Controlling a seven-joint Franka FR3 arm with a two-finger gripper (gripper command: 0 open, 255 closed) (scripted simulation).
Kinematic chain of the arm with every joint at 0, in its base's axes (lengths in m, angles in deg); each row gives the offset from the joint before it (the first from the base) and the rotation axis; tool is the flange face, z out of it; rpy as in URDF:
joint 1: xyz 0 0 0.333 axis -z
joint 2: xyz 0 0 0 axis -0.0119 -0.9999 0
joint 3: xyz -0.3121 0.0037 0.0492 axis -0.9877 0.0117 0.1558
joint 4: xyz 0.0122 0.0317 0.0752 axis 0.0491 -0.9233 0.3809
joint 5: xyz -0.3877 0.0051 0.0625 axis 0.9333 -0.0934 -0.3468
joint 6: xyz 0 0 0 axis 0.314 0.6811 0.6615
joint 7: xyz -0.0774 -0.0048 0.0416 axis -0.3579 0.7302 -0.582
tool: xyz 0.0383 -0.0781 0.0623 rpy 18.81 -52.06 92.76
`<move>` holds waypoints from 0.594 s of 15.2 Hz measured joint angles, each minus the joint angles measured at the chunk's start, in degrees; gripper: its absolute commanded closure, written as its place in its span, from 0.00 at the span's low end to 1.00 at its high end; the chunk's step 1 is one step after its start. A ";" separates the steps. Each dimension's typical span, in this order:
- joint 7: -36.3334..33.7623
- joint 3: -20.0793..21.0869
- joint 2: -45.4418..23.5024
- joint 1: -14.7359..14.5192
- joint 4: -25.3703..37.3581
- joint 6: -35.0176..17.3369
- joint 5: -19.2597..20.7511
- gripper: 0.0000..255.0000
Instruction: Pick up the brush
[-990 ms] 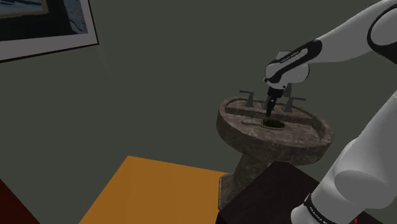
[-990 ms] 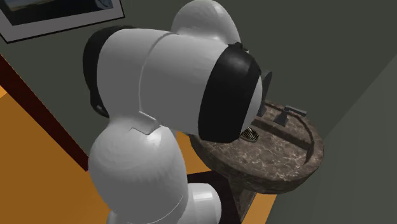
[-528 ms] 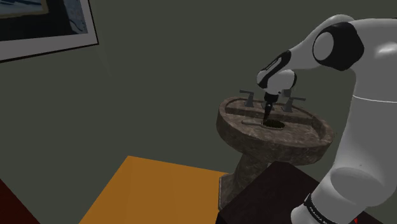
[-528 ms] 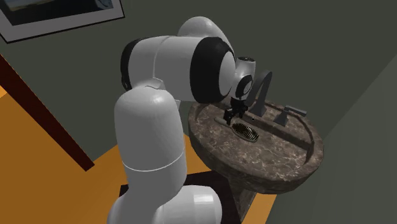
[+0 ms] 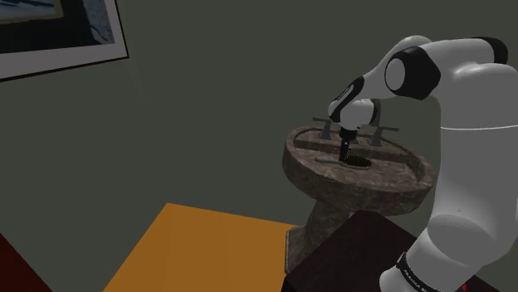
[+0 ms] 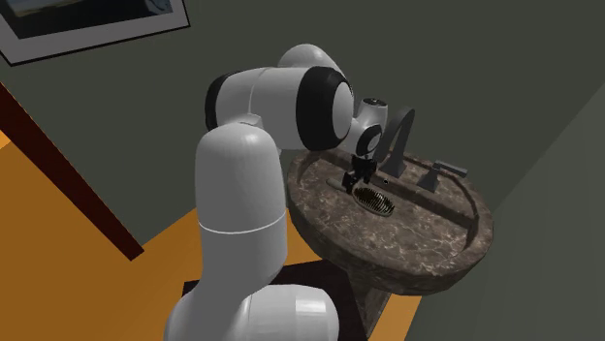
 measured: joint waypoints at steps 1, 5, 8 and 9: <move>0.30 0.29 -0.49 0.23 -0.02 -0.53 -0.38 0.00; 0.78 0.86 -1.52 0.71 -0.04 -1.42 -1.16 1.00; 0.86 0.89 -1.48 0.70 -0.20 -1.54 -1.16 1.00; 0.99 0.95 -1.61 0.78 -0.06 -1.36 -1.21 1.00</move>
